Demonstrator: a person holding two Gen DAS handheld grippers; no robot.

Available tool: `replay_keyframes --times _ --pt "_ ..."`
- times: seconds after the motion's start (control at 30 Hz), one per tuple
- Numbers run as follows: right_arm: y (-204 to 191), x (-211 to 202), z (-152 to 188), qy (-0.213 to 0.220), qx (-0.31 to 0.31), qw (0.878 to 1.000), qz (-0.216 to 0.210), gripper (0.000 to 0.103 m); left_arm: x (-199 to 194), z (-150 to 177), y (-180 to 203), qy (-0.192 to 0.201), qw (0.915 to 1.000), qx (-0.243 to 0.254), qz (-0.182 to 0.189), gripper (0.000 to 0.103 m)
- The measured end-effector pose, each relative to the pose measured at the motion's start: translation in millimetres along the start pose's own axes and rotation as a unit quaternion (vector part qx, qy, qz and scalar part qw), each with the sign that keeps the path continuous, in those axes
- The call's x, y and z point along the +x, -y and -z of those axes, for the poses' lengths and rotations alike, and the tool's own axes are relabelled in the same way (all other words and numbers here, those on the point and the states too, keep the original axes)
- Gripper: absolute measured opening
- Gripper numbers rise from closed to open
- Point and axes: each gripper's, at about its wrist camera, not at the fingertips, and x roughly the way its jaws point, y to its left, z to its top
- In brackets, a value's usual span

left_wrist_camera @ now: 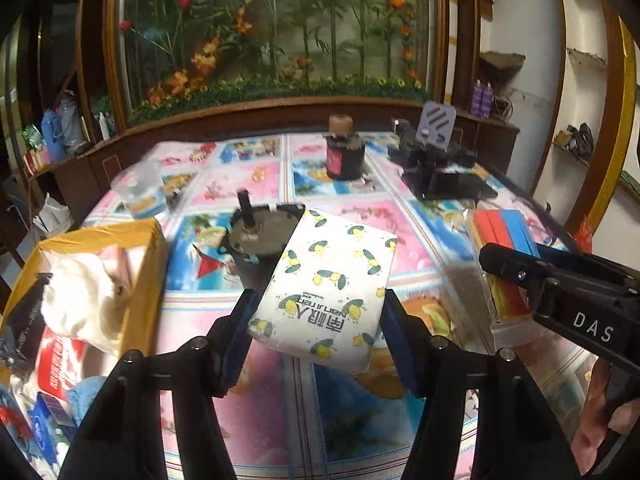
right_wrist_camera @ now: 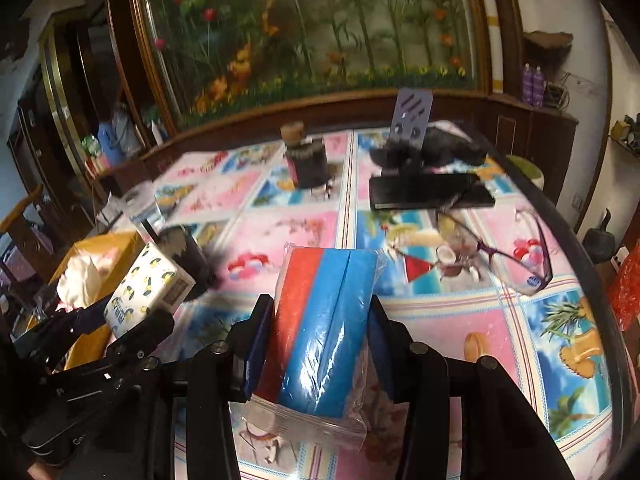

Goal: Organize soft objects
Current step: 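Carry the tissue pack and sponge over the tray with both tools, then lower both items into the tray and open both tools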

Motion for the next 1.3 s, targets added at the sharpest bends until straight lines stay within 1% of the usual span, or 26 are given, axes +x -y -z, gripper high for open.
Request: replay_keyframes --times 0.17,0.23,0.37,0.43,0.53,0.63,0.8,0.93,1.07,1.17,1.3 --pt "-22 -16 2 0.05 -0.001 0.999 0.004 0.049 -22 -3 -8 0.048 0.9985 -0.007 -0.027 0.06" --pt "-33 -22 4 0.067 -0.005 0.998 0.0 0.049 -31 -2 -15 0.066 0.997 -0.015 -0.037 0.06" --pt "-63 -32 8 0.095 -0.016 0.995 -0.014 0.049 -53 3 -37 0.103 0.9922 -0.047 -0.052 0.06" --pt "-77 -34 10 0.104 -0.021 0.994 -0.024 0.049 -60 7 -49 0.112 0.9897 -0.063 -0.063 0.06" --pt "-101 -34 11 0.112 -0.027 0.992 -0.043 0.049 -70 14 -71 0.109 0.9875 -0.086 -0.075 0.06" --pt "-125 -30 16 0.107 -0.04 0.991 -0.065 0.049 -85 25 -96 0.111 0.9837 -0.111 -0.087 0.06" --pt "-180 -22 27 0.09 -0.081 0.986 -0.112 0.049 -103 44 -138 0.105 0.9777 -0.131 -0.126 0.061" --pt "-223 -17 37 0.076 -0.107 0.979 -0.156 0.05 -111 58 -177 0.094 0.9682 -0.164 -0.164 0.061" --pt "-257 -5 42 0.052 -0.109 0.975 -0.187 0.05 -116 68 -201 0.088 0.9597 -0.185 -0.192 0.061" --pt "-277 8 45 0.031 -0.111 0.973 -0.202 0.05 -113 75 -211 0.076 0.956 -0.202 -0.199 0.061" --pt "-296 25 45 0.016 -0.122 0.972 -0.202 0.05 -107 76 -215 0.062 0.9563 -0.206 -0.199 0.061"
